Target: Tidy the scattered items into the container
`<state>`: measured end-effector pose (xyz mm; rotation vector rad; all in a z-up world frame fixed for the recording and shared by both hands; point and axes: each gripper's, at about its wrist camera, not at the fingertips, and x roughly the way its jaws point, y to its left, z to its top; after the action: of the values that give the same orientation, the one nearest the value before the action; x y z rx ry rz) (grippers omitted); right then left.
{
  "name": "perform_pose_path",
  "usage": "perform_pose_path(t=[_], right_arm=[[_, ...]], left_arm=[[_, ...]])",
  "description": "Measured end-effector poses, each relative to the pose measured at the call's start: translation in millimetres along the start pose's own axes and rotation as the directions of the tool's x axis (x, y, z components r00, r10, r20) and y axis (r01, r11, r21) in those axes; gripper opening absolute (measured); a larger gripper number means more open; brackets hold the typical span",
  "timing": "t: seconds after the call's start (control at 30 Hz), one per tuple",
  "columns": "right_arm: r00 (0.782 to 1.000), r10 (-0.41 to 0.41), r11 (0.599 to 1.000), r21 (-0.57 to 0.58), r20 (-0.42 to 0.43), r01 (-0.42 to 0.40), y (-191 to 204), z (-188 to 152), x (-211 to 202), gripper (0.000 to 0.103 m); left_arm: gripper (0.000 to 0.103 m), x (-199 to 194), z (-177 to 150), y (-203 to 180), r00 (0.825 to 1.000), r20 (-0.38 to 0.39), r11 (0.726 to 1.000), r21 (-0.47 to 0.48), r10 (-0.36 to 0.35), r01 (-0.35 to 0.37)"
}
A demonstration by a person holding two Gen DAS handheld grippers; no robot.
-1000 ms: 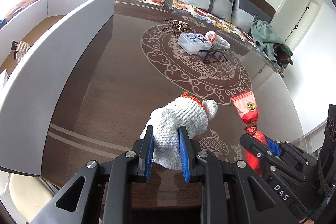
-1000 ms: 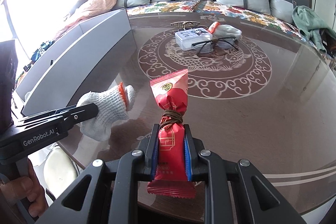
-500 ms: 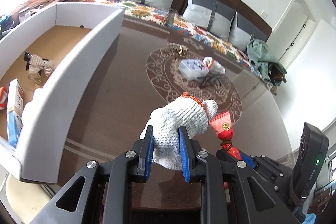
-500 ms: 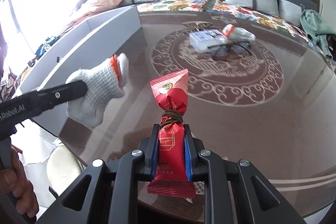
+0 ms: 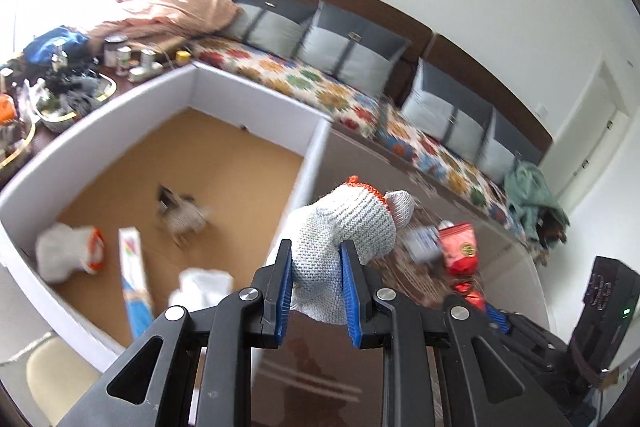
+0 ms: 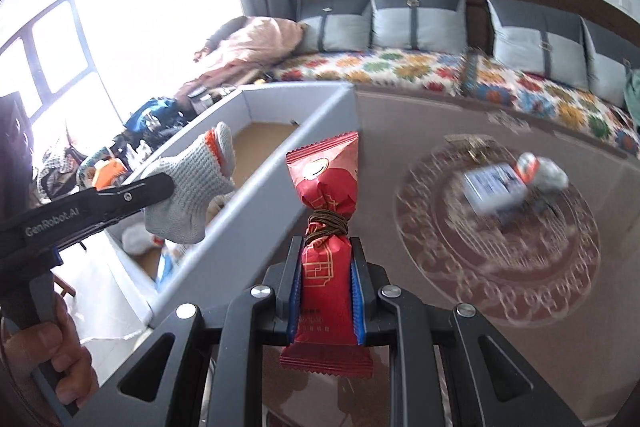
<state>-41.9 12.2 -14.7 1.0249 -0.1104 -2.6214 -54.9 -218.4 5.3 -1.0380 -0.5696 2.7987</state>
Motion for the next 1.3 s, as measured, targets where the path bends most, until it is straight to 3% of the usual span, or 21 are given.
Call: perform_pose_path(t=[0.17,0.33,0.4,0.57,0.67,0.7,0.77,0.8,1.0,1.3], right_arm=[[0.996,0.088,0.994,-0.065,0.025,-0.086,45,62,42,0.020],[0.982,0.184,0.980,-0.068,-0.037,-0.186,85,104,109,0.020],[0.972,0.214,0.974,-0.057,-0.094,-0.220,97,111,143,0.020],[0.954,0.228,0.971,-0.020,-0.196,-0.236,110,107,206,0.024],[0.936,0.226,0.973,0.022,-0.268,-0.229,109,101,234,0.028],[0.933,0.228,0.973,0.036,-0.279,-0.227,107,101,239,0.032],[0.933,0.232,0.973,0.065,-0.274,-0.223,102,102,240,0.044],[0.934,0.235,0.972,0.076,-0.271,-0.223,100,104,239,0.046],[0.935,0.268,0.961,0.126,-0.233,-0.244,92,110,218,0.046],[0.934,0.337,0.923,0.238,-0.115,-0.304,64,73,153,0.046]], left_arm=[[0.022,22,56,53,0.995,0.038,0.994,-0.064,0.097,-0.094],[0.022,64,82,106,0.987,-0.027,0.980,-0.123,0.155,-0.157],[0.022,86,84,125,0.983,-0.079,0.973,-0.151,0.164,-0.175],[0.024,117,89,148,0.961,-0.160,0.962,-0.116,0.227,-0.247],[0.035,131,89,160,0.944,-0.230,0.957,-0.112,0.237,-0.268],[0.043,132,88,161,0.940,-0.237,0.954,-0.109,0.247,-0.278],[0.051,129,87,164,0.938,-0.227,0.950,-0.108,0.264,-0.293],[0.053,126,87,165,0.939,-0.220,0.949,-0.113,0.265,-0.295],[0.057,108,76,161,0.951,-0.204,0.955,-0.135,0.233,-0.263],[0.057,75,49,123,0.968,-0.184,0.975,-0.109,0.172,-0.194]])
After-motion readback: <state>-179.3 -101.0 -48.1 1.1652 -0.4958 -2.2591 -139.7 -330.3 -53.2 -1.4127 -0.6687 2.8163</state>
